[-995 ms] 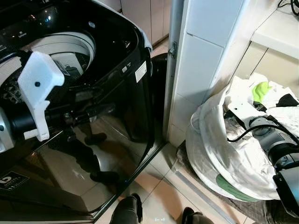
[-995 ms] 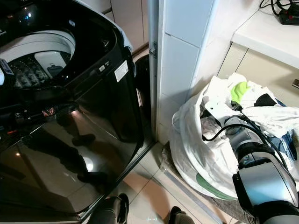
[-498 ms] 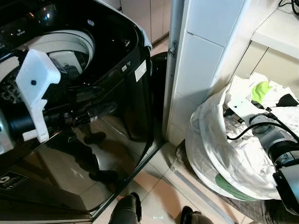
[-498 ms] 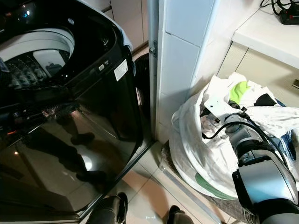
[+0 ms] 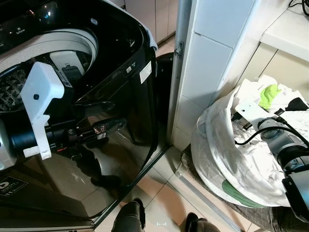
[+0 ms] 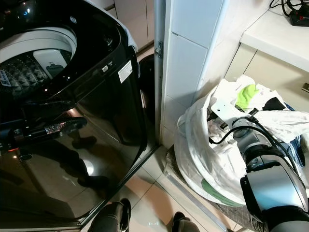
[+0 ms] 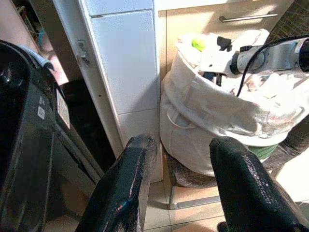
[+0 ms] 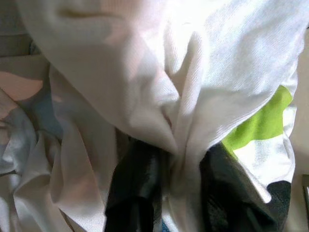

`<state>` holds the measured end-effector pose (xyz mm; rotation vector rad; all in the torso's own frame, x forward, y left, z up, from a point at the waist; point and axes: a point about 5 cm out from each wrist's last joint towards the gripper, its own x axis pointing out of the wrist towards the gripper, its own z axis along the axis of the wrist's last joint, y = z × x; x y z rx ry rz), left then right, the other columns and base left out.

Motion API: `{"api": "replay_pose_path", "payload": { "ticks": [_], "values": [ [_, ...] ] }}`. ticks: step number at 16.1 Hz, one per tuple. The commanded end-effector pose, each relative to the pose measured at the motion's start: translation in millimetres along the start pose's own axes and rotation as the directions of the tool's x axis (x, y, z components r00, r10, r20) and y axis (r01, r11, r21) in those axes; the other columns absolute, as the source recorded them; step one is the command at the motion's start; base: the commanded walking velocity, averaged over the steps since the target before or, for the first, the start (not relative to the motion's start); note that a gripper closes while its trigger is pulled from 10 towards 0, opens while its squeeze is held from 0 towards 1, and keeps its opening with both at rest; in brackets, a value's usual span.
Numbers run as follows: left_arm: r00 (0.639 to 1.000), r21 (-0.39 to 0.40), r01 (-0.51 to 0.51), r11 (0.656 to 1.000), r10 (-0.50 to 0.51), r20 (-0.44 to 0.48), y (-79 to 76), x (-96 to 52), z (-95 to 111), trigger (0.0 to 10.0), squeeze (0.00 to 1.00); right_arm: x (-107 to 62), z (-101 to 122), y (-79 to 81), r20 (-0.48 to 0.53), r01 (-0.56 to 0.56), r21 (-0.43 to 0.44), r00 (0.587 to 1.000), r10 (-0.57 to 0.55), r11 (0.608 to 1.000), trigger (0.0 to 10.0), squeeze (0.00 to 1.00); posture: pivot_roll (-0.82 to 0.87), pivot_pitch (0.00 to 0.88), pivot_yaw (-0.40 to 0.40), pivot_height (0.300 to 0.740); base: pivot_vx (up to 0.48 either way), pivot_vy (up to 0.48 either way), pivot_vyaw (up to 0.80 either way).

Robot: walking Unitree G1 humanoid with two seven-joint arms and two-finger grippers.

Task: Clothes washing

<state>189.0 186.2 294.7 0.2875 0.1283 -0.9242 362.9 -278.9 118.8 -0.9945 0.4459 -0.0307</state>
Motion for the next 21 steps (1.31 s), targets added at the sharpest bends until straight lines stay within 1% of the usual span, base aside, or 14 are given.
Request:
{"api": "replay_pose_path", "payload": {
  "ticks": [1, 4, 8, 10, 11, 12, 13, 14, 15, 16, 17, 18, 20, 21],
  "values": [
    [1.0, -0.002, 0.03, 1.0, -0.03, -0.004, -5.2, 0.4, 0, 10.0, 0.0, 0.1, 0, -8.9, -0.005, 0.02, -0.005, 1.0, -0.02, 1.0, 0.0, 0.0, 0.45, 0.207, 0.046, 0.74, 0.0, 0.0, 0.0],
    [1.0, 0.0, 0.015, 1.0, -0.015, 0.011, -5.2, 2.1, 0, 10.0, 0.0, 0.2, 1, -14.4, 0.0, 0.034, -0.004, 0.999, -0.034, 0.999, 0.0, 0.0, 0.43, 0.194, 0.033, 0.74, 0.0, 0.0, 0.0],
    [0.993, -0.008, -0.09, 0.996, 0.09, 0.074, 9.5, 13.9, -2, 10.0, 0.0, -0.3, 11, -40.7, 0.042, 0.117, 0.072, 0.992, -0.12, 0.991, 0.0, 0.0, 0.34, 0.135, 0.016, 0.74, 0.0, 0.0, 0.0],
    [0.983, -0.024, -0.139, 0.99, 0.141, 0.114, 19.4, 26.7, -6, 10.0, 0.0, -2.1, 21, -61.7, 0.085, 0.166, 0.127, 0.98, -0.177, 0.978, 0.0, 0.0, 0.25, 0.099, 0.011, 0.74, 0.0, 0.0, 0.0],
    [0.974, -0.048, -0.167, 0.985, 0.173, 0.147, 29.4, 39.4, -11, 10.0, 0.0, -4.6, 30, -79.7, 0.124, 0.194, 0.189, 0.968, -0.219, 0.963, 0.0, 0.0, 0.18, 0.079, 0.006, 0.74, 0.0, 0.0, 0.0],
    [0.972, -0.054, -0.173, 0.983, 0.18, 0.154, 31.5, 42.7, -12, 10.0, 0.0, -5.3, 32, -83.5, 0.132, 0.199, 0.203, 0.965, -0.228, 0.959, 0.0, 0.0, 0.18, 0.079, 0.006, 0.74, 0.0, 0.0, 0.0],
    [0.959, -0.076, -0.2, 0.977, 0.211, 0.19, 41.0, 55.6, -13, 10.0, 0.0, -8.3, 43, -96.5, 0.185, 0.216, 0.233, 0.947, -0.261, 0.948, 0.0, 0.0, 0.08, 0.04, 0.016, 0.74, 0.0, 0.0, 0.0],
    [0.953, -0.079, -0.214, 0.974, 0.226, 0.203, 45.9, 64.4, -15, 10.0, 0.0, -11.0, 51, -104.3, 0.23, 0.219, 0.241, 0.933, -0.275, 0.945, 0.0, 0.0, 0.03, 0.025, 0.018, 0.74, 0.0, 0.0, 0.0],
    [0.946, -0.088, -0.225, 0.97, 0.239, 0.218, 50.9, 79.4, -18, 10.0, 0.0, -17.5, 63, -118.7, 0.303, 0.24, 0.251, 0.9, -0.312, 0.938, 0.0, 0.0, -0.01, 0.013, 0.021, 0.74, 0.0, 0.0, 0.0],
    [0.944, -0.081, -0.23, 0.97, 0.242, 0.222, 51.8, 89.8, -20, 10.0, 0.0, -24.9, 72, -129.2, 0.367, 0.251, 0.256, 0.868, -0.335, 0.933, 0.0, 0.0, -0.04, 0.0, 0.026, 0.74, 0.0, 0.0, 0.0],
    [0.944, -0.079, -0.226, 0.971, 0.239, 0.228, 51.5, 93.9, -20, 10.0, 0.0, -29.8, 76, -134.5, 0.399, 0.256, 0.263, 0.849, -0.347, 0.93, 0.0, 0.0, -0.04, 0.0, 0.026, 0.74, 0.0, 0.0, 0.0],
    [0.943, -0.075, -0.221, 0.972, 0.233, 0.239, 50.1, 100.9, -20, 10.0, 0.0, -40.2, 82, -144.6, 0.445, 0.255, 0.306, 0.813, -0.375, 0.917, 0.0, 0.0, -0.05, 0.0, 0.029, 0.74, 0.0, 0.0, 0.0],
    [0.947, -0.067, -0.205, 0.977, 0.215, 0.24, 46.4, 107.8, -21, 10.0, 0.0, -57.7, 93, -158.6, 0.505, 0.235, 0.381, 0.757, -0.414, 0.894, 0.0, 0.0, -0.07, 0.0, 0.042, 0.74, 0.0, 0.0, 0.0],
    [0.947, -0.07, -0.194, 0.979, 0.205, 0.249, 43.8, 115.8, -25, 10.0, 0.0, -78.5, 109, -166.6, 0.587, 0.162, 0.428, 0.698, -0.41, 0.889, 0.0, 0.0, -0.08, 0.0, 0.051, 0.74, 0.0, 0.0, 0.0]
  ]
}}
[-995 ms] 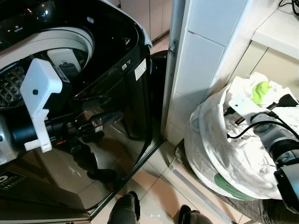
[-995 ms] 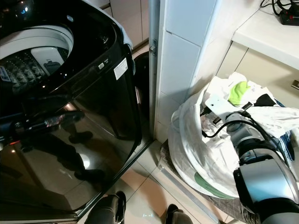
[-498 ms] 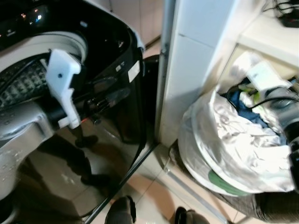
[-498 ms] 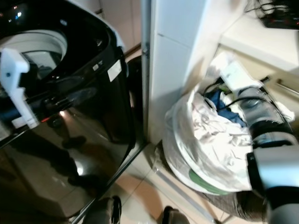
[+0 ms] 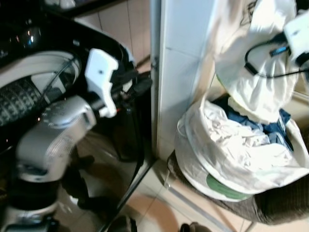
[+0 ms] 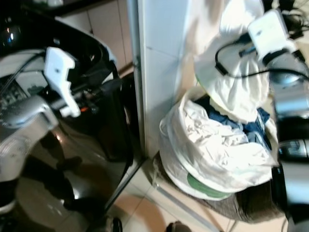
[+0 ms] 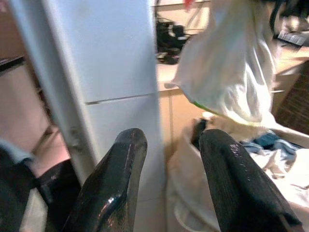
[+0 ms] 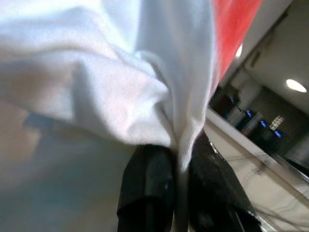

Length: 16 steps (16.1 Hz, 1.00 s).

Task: Clothes washing

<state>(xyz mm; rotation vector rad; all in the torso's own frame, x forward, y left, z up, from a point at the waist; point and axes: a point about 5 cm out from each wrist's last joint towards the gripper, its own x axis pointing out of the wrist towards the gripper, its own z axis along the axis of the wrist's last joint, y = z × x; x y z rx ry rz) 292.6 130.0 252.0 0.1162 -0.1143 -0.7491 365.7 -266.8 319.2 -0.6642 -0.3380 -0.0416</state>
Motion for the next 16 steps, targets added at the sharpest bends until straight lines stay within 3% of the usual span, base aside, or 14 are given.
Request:
{"api": "replay_pose_path", "payload": {
  "ticks": [1, 2, 3, 5, 7, 8, 10, 11, 12, 14, 16],
  "values": [
    [1.0, 0.007, 0.002, 1.0, -0.002, 0.004, -3.7, 7.4, -5, 10.0, 0.0, -1.8, 42, -4.1, 0.126, -0.037, 0.198, 0.992, 0.012, 0.979, 0.0, 0.0, -0.1, 0.0, 0.058, 0.74, 0.0, 0.0, 0.0],
    [1.0, 0.002, 0.001, 1.0, -0.001, 0.008, -5.5, 9.6, -6, 10.0, 0.0, -3.6, 53, -2.5, 0.154, -0.063, 0.282, 0.988, 0.02, 0.957, 0.0, 0.0, -0.1, 0.0, 0.058, 0.74, 0.0, 0.0, 0.0],
    [1.0, -0.02, -0.007, 1.0, 0.008, 0.028, -10.4, 15.7, -7, 10.0, 0.0, -9.8, 82, -2.2, 0.228, -0.109, 0.489, 0.974, -0.006, 0.865, 0.0, 0.0, -0.11, 0.0, 0.055, 0.74, 0.0, 0.0, 0.0],
    [0.998, -0.04, -0.002, 0.999, 0.004, 0.057, -15.1, 20.9, -5, 10.0, 0.0, -17.2, 95, 4.8, 0.254, -0.159, 0.598, 0.967, 0.003, 0.785, 0.0, 0.0, -0.11, 0.0, 0.05, 0.74, 0.0, 0.0, 0.0],
    [0.993, -0.091, -0.005, 0.996, 0.015, 0.117, -19.1, 29.9, 1, 10.0, 0.0, -26.7, 94, 31.6, 0.23, -0.204, 0.712, 0.972, 0.051, 0.672, 0.0, 0.0, -0.12, 0.0, 0.041, 0.74, 0.0, 0.0, 0.0],
    [0.989, -0.128, -0.007, 0.992, 0.025, 0.146, -20.7, 34.5, 5, 10.0, 0.0, -30.0, 94, 46.6, 0.219, -0.216, 0.774, 0.973, 0.069, 0.596, 0.0, 0.0, -0.12, 0.0, 0.037, 0.74, 0.0, 0.0, 0.0],
    [0.983, -0.183, 0.006, 0.983, 0.027, 0.18, -30.5, 43.2, 6, 10.0, 0.0, -35.4, 110, 68.2, 0.236, -0.259, 0.894, 0.966, 0.108, 0.366, 0.0, 0.0, -0.12, 0.0, 0.025, 0.74, 0.0, 0.0, 0.0],
    [0.983, -0.185, 0.01, 0.983, 0.025, 0.182, -32.7, 44.6, 6, 10.0, 0.0, -35.8, 112, 70.9, 0.241, -0.266, 0.904, 0.964, 0.117, 0.334, 0.0, 0.0, -0.12, 0.0, 0.025, 0.74, 0.0, 0.0, 0.0],
    [0.983, -0.191, 0.016, 0.981, 0.019, 0.181, -40.1, 51.2, 5, 10.0, 0.0, -38.5, 124, 81.4, 0.273, -0.302, 0.925, 0.95, 0.151, 0.228, 0.0, 0.0, -0.12, 0.0, 0.024, 0.74, 0.0, 0.0, 0.0],
    [0.986, -0.17, 0.021, 0.985, 0.008, 0.168, -47.6, 57.9, 3, 10.0, 0.0, -40.7, 133, 90.4, 0.306, -0.334, 0.929, 0.935, 0.178, 0.158, 0.0, 0.0, -0.12, 0.0, 0.019, 0.74, 0.0, 0.0, 0.0],
    [0.986, -0.14, -0.032, 0.99, 0.054, 0.156, -48.4, 63.4, 1, 10.0, 0.0, -42.6, 137, 94.3, 0.319, -0.348, 0.929, 0.925, 0.208, 0.126, 0.0, 0.0, -0.12, 0.0, 0.017, 0.74, 0.0, 0.0, 0.0]
  ]
}}
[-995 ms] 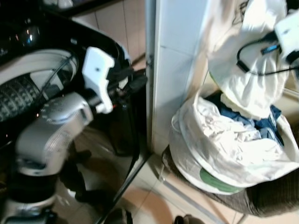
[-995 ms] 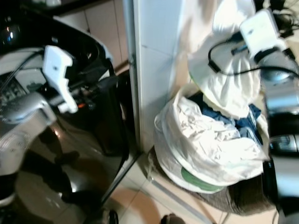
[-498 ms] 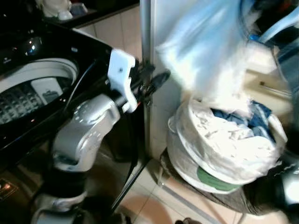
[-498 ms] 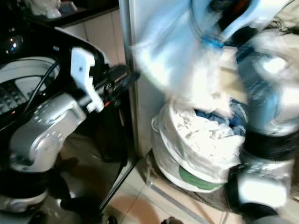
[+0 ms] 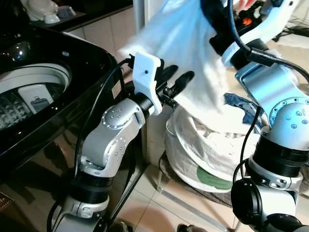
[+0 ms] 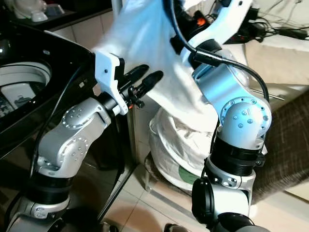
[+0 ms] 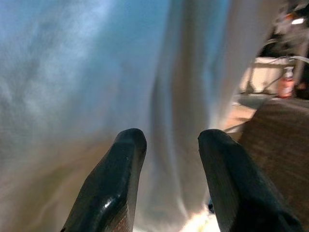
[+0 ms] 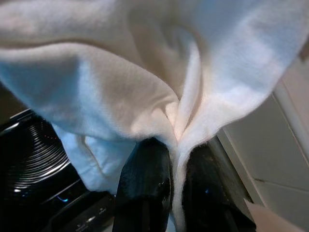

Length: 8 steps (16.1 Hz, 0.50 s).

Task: Clothes washing

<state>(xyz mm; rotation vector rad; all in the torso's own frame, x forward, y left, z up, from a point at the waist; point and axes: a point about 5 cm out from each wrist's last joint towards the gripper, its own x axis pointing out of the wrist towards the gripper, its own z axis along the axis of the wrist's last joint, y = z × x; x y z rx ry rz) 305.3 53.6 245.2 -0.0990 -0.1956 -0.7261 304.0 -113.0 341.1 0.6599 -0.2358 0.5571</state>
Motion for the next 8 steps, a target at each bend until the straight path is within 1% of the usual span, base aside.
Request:
{"api": "replay_pose_path", "payload": {
  "ticks": [1, 2, 3, 5, 7, 8],
  "values": [
    [1.0, 0.012, -0.015, 1.0, 0.015, 0.017, -0.9, 3.5, 4, 10.0, 0.0, -0.3, 4, 9.5, 0.007, -0.038, -0.001, 0.999, 0.038, 0.999, 0.0, 0.0, -0.12, 0.0, 0.017, 0.74, 0.0, 0.0, 0.0],
    [0.998, -0.02, -0.036, 0.999, 0.037, 0.041, 0.3, 3.4, 5, 10.0, 0.95, -0.6, 2, 12.8, -0.01, -0.045, 0.015, 0.999, 0.045, 0.999, 0.0, 0.0, -0.12, 0.0, 0.017, 0.74, 0.0, 0.0, 0.0],
    [0.996, -0.076, -0.022, 0.997, 0.028, 0.08, -0.3, 1.0, 8, 10.0, 1.0, -1.7, 0, 14.1, -0.019, -0.039, 0.029, 0.999, 0.039, 0.999, 0.0, 0.0, -0.13, 0.0, 0.016, 0.74, 0.0, 0.0, 0.0],
    [0.992, -0.064, -0.039, 0.997, 0.046, 0.117, 2.6, -3.6, 12, 10.0, 1.0, -3.8, -2, 12.2, -0.028, -0.021, 0.031, 0.999, 0.022, 0.999, 0.0, 0.0, -0.13, 0.0, 0.012, 0.74, 0.0, 0.0, 0.0],
    [0.993, -0.074, -0.033, 0.997, 0.042, 0.11, 3.5, -7.5, 11, 10.0, 1.0, -5.5, 0, 6.6, -0.03, 0.006, 0.02, 1.0, -0.005, 1.0, 0.0, 0.0, -0.13, 0.0, 0.009, 0.74, 0.0, 0.0, 0.0],
    [0.994, -0.083, -0.018, 0.996, 0.026, 0.104, 3.1, -11.7, 11, 10.0, 1.0, -7.2, 2, 1.0, -0.026, 0.035, -0.015, 0.999, -0.036, 0.999, 0.0, 0.0, -0.13, 0.0, 0.011, 0.74, 0.0, 0.0, 0.0]
  ]
}}
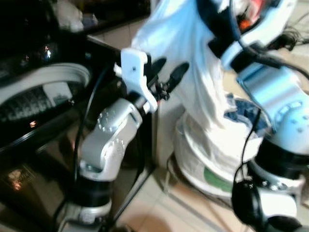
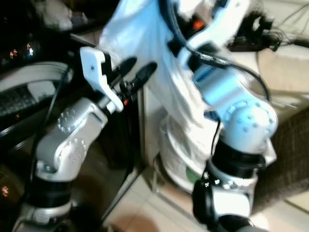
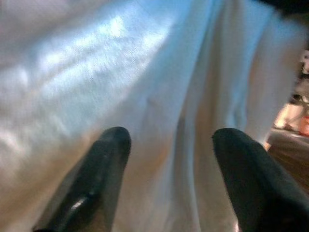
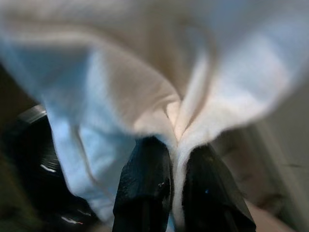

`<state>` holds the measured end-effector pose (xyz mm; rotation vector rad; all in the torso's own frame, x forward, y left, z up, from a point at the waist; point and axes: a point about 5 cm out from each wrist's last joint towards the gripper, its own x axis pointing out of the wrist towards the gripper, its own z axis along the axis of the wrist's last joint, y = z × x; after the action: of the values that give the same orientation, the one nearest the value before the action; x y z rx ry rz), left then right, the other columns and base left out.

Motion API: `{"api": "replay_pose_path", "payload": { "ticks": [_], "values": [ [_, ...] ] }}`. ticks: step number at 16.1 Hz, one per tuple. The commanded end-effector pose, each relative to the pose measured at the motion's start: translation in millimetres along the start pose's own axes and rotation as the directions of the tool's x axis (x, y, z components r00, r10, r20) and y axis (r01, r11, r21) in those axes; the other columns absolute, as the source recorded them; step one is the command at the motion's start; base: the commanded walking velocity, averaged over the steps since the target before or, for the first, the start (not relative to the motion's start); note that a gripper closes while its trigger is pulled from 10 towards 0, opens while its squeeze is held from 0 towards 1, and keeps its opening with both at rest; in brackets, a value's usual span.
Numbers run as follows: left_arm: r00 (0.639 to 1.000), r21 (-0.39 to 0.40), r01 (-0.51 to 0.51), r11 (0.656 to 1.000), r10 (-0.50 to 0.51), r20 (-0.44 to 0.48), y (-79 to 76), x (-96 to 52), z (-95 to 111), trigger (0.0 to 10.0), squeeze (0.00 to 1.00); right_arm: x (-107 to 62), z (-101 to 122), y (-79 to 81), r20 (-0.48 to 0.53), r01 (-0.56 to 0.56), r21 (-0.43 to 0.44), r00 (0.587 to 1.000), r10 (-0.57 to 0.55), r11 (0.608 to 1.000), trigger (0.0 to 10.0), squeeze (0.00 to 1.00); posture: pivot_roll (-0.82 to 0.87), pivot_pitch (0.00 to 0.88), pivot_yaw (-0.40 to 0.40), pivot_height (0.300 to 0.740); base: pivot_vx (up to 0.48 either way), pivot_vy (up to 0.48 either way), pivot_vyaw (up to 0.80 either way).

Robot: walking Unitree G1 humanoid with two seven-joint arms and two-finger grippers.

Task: Clothes washing

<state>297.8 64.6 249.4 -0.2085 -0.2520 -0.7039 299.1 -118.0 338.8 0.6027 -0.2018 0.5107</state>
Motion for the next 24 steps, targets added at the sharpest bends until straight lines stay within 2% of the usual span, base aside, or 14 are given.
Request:
{"api": "replay_pose_path", "payload": {
  "ticks": [1, 3, 4, 5, 6, 7, 8, 10, 11, 12, 14, 16, 20, 24],
  "values": [
    [1.0, 0.014, 0.006, 1.0, -0.006, -0.013, 3.3, -6.9, 3, 10.0, 1.0, -4.1, 3, -8.3, -0.002, 0.048, -0.081, 0.999, -0.048, 0.996, 0.0, 0.0, -0.13, 0.0, 0.012, 0.74, 0.0, 0.0, 0.0],
    [0.997, 0.07, -0.051, 0.996, 0.055, -0.051, 17.7, -20.4, 5, 10.0, 1.0, -13.6, 5, -24.2, -0.012, 0.121, -0.297, 0.991, -0.131, 0.947, 0.0, 0.0, -0.12, 0.0, 0.011, 0.74, 0.0, 0.0, 0.0],
    [0.993, 0.08, -0.091, 0.993, 0.096, -0.063, 26.2, -26.9, 5, 10.0, 1.0, -19.3, 6, -33.0, 0.001, 0.165, -0.33, 0.985, -0.174, 0.93, 0.0, 0.0, -0.12, 0.0, 0.009, 0.74, 0.0, 0.0, 0.0],
    [0.986, 0.053, -0.144, 0.988, 0.148, -0.071, 33.9, -31.6, 3, 10.0, 0.53, -25.3, 6, -42.9, 0.022, 0.22, -0.347, 0.974, -0.226, 0.912, 0.0, 0.0, -0.12, 0.0, 0.006, 0.74, 0.0, 0.0, 0.0],
    [0.977, 0.032, -0.194, 0.98, 0.197, -0.087, 42.1, -38.2, -1, 10.0, 0.0, -35.3, 1, -56.6, 0.028, 0.282, -0.376, 0.956, -0.293, 0.883, 0.0, 0.0, -0.12, 0.0, 0.005, 0.74, 0.0, 0.0, 0.0],
    [0.951, 0.091, -0.285, 0.954, 0.294, -0.097, 53.9, -50.2, -7, 10.0, 0.0, -50.9, -13, -68.4, 0.009, 0.328, -0.429, 0.933, -0.359, 0.841, 1.8, 0.0, -0.11, 0.0, -0.001, 0.74, 0.0, 0.0, 0.0],
    [0.932, 0.105, -0.328, 0.939, 0.339, -0.126, 58.6, -57.7, -12, 10.0, 0.0, -59.6, -22, -72.0, 0.0, 0.339, -0.463, 0.924, -0.383, 0.819, 10.0, 0.0, -0.11, 0.0, -0.004, 0.74, 0.0, 0.0, 0.0],
    [0.921, 0.157, -0.349, 0.924, 0.369, -0.126, 60.1, -64.4, -11, 10.0, 0.0, -68.9, -30, -72.4, -0.011, 0.342, -0.476, 0.919, -0.394, 0.811, 10.0, 0.0, -0.1, 0.0, -0.014, 0.74, 0.0, 0.0, 0.0],
    [0.921, 0.212, -0.339, 0.916, 0.37, -0.125, 59.4, -64.1, -10, 10.0, 0.0, -71.6, -33, -74.2, -0.016, 0.349, -0.498, 0.912, -0.411, 0.794, 10.0, 0.0, -0.1, 0.0, -0.017, 0.74, 0.0, 0.0, 0.0],
    [0.927, 0.224, -0.323, 0.92, 0.355, -0.121, 56.8, -62.8, -11, 10.0, 0.0, -73.9, -35, -76.4, -0.012, 0.358, -0.513, 0.906, -0.424, 0.78, 10.0, 0.0, -0.1, 0.0, -0.017, 0.74, 0.0, 0.0, 0.0],
    [0.929, 0.184, -0.323, 0.928, 0.348, -0.125, 53.5, -60.2, -14, 10.0, 0.0, -78.3, -40, -79.1, -0.003, 0.372, -0.521, 0.899, -0.438, 0.768, 10.0, 0.0, -0.1, 0.0, -0.013, 0.74, 0.176, 0.0, 0.0],
    [0.932, 0.184, -0.307, 0.934, 0.334, -0.142, 50.8, -58.7, -16, 10.0, 0.0, -82.3, -44, -81.2, -0.02, 0.381, -0.504, 0.892, -0.452, 0.775, 10.0, 0.0, -0.1, 0.0, -0.012, 0.74, 0.401, 0.0, 0.0],
    [0.935, 0.181, -0.297, 0.938, 0.324, -0.142, 49.3, -57.4, -17, 10.0, 0.0, -86.0, -48, -83.8, -0.025, 0.392, -0.502, 0.884, -0.466, 0.771, 10.0, 0.0, -0.11, 0.0, -0.007, 0.74, 0.43, 0.0, -0.68],
    [0.929, 0.183, -0.311, 0.933, 0.339, -0.146, 51.6, -58.7, -18, 10.0, 0.0, -84.5, -51, -80.3, -0.059, 0.341, -0.518, 0.901, -0.43, 0.784, 10.0, 0.0, -0.11, 0.0, -0.009, 0.74, 0.433, 0.0, 0.0]
  ]
}}
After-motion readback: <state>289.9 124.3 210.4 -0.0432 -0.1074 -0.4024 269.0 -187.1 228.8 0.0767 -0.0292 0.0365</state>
